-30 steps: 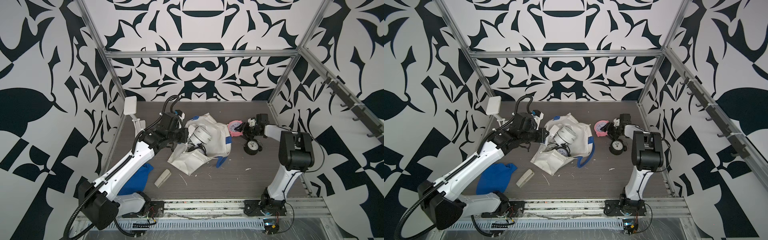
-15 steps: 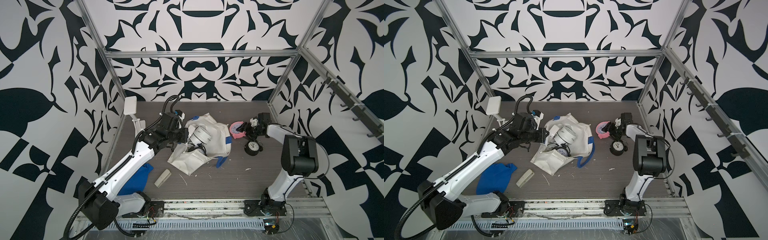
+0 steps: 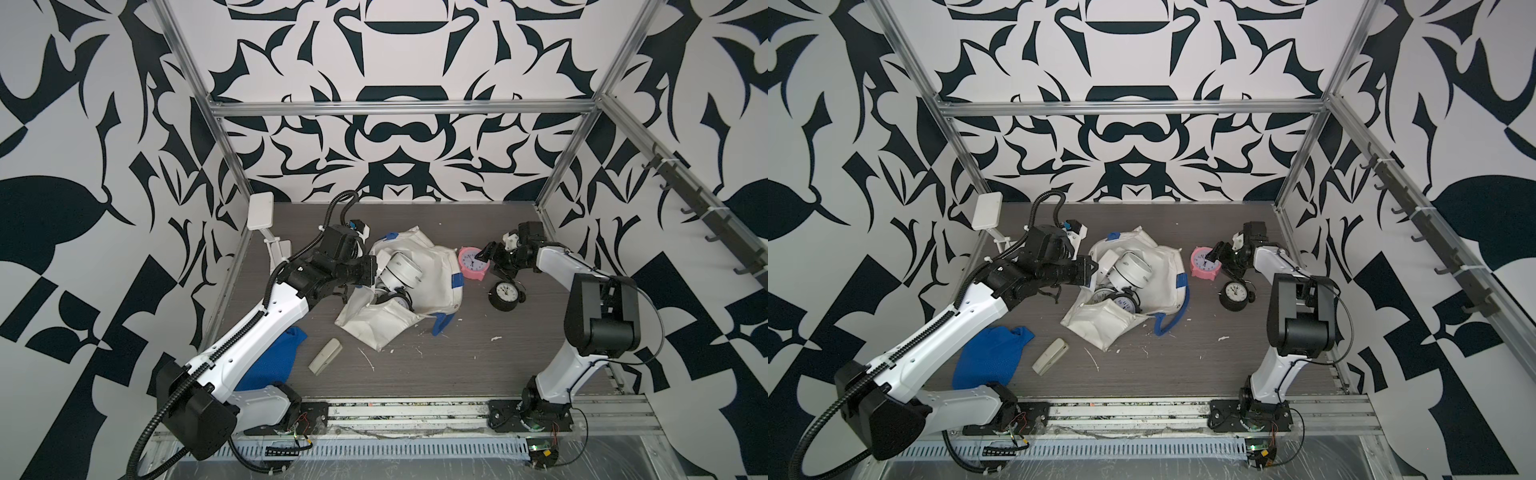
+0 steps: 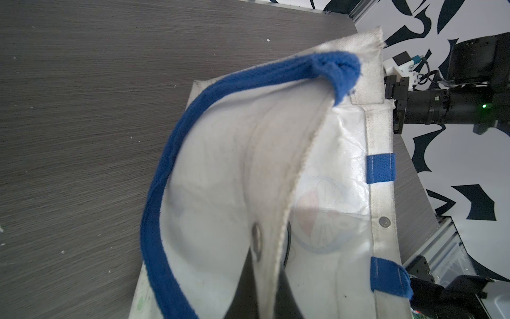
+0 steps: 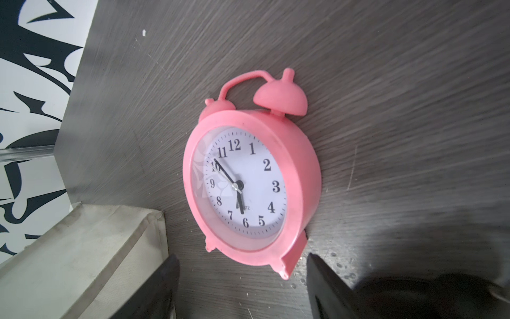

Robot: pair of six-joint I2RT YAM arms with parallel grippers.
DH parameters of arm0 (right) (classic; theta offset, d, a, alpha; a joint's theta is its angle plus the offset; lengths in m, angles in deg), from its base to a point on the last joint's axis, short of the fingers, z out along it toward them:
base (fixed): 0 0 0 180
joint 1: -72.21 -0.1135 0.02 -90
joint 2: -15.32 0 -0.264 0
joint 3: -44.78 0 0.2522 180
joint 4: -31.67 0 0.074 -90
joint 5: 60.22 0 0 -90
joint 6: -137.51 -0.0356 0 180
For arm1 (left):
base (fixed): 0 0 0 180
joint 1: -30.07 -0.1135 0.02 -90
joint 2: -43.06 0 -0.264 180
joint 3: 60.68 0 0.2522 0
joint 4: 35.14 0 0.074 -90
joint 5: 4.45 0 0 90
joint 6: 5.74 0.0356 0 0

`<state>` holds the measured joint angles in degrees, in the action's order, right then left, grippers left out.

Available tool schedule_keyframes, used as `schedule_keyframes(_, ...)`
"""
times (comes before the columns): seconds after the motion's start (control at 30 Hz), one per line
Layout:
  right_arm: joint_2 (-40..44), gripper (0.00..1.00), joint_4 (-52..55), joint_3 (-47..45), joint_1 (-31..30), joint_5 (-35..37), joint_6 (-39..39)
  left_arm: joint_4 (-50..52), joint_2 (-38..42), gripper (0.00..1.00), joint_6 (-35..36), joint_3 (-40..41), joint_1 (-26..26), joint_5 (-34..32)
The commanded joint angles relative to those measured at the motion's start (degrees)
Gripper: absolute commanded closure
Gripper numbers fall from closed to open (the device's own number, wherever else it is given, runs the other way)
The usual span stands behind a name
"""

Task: Take the alarm clock out of the canvas bag
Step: Place the alarm at the center of the board.

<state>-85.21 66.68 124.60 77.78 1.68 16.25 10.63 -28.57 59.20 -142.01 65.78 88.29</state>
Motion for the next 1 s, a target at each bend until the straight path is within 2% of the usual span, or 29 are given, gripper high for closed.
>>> schedule_keyframes(0.0,2.3,0.23,0.91,2.23,0.25,-1.03,0.55,-0.18,1.92,1.0,-0.17,0.18,0.42,1.07)
schedule_keyframes(0.23,8.79,0.23,3.3,2.94,0.22,-1.85,1.66,-0.02,1.76,1.0,0.05,-0.37,0.42,0.6)
schedule_keyframes(0.6,28.04,0.29,8.38,4.07,-2.84,-8.68,1.29,0.89,1.02,1.0,1.15,-2.61,0.42,-0.38)
schedule_keyframes(0.8,37.76,0.3,10.48,4.15,-11.26,-8.46,-0.7,1.12,0.12,1.0,1.76,-3.25,0.42,-0.63)
schedule_keyframes(0.97,41.71,0.34,10.06,1.87,-24.79,-1.08,-5.12,0.95,0.01,1.0,2.71,-3.36,0.42,-1.83)
